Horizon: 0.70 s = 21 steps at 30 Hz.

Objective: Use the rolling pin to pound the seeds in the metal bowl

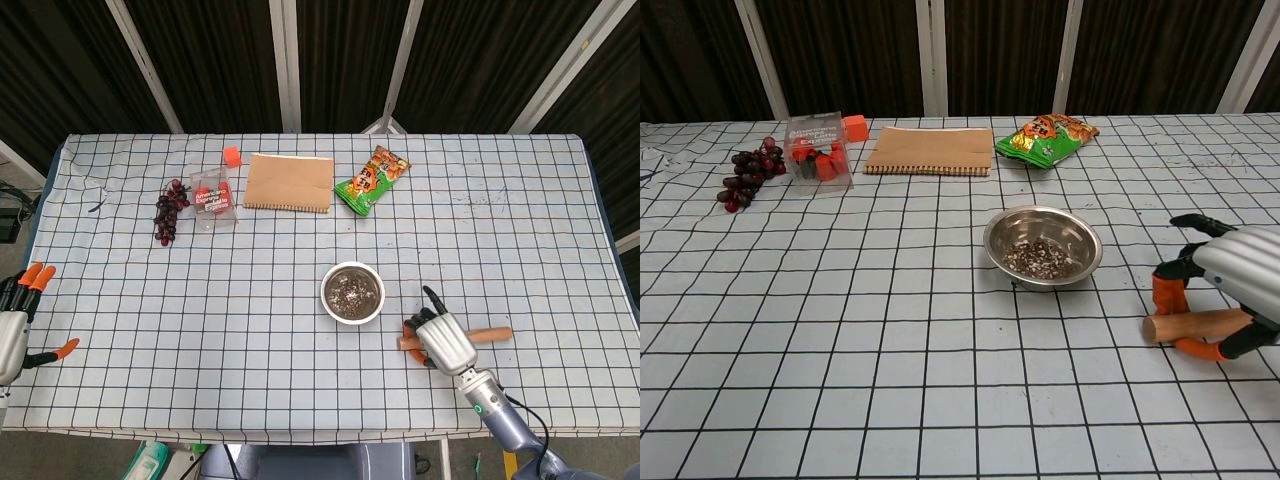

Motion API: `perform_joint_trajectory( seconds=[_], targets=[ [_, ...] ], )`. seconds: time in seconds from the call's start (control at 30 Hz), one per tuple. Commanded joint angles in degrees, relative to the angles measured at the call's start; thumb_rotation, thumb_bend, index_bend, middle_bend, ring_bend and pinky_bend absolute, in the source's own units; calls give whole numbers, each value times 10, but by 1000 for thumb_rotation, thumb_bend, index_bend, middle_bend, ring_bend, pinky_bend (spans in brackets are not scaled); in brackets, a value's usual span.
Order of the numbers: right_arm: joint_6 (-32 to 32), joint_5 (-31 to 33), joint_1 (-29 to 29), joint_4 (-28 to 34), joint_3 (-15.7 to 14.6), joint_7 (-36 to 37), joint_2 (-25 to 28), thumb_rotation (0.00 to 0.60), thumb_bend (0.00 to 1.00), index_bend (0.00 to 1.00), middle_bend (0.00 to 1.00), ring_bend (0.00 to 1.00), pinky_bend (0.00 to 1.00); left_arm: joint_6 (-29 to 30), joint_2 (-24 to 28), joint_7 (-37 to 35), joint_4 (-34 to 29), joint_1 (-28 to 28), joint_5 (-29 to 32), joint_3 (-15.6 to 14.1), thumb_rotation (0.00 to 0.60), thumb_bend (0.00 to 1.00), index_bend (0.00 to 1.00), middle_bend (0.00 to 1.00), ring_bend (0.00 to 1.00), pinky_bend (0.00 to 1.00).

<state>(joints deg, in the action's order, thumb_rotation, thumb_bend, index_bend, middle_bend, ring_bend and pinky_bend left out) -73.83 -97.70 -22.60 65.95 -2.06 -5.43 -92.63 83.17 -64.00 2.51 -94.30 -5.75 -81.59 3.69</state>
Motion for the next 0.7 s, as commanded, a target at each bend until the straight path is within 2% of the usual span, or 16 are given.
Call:
perform_joint_trajectory(
  seconds=[0.03,0.2,0.4,0.7],
  targets=[
    [-2,0,0,1,0,0,1,600,385,799,586,418,0,0,0,0,0,0,0,0,600,68,0,0,0,0],
    [-11,-3,-1,2,1,3,4,600,390,807,591,419,0,0,0,0,0,0,0,0,600,68,0,0,0,0],
    [-43,-16,-2,6,7,20,12,600,399,862,634,440,0,0,0,-2,0,0,0,0,600,68,0,0,0,0],
    [-81,-20,-5,37,26,43,36,600,400,873,646,467,0,1,0,-2,-1,0,0,0,600,68,0,0,0,0]
  ],
)
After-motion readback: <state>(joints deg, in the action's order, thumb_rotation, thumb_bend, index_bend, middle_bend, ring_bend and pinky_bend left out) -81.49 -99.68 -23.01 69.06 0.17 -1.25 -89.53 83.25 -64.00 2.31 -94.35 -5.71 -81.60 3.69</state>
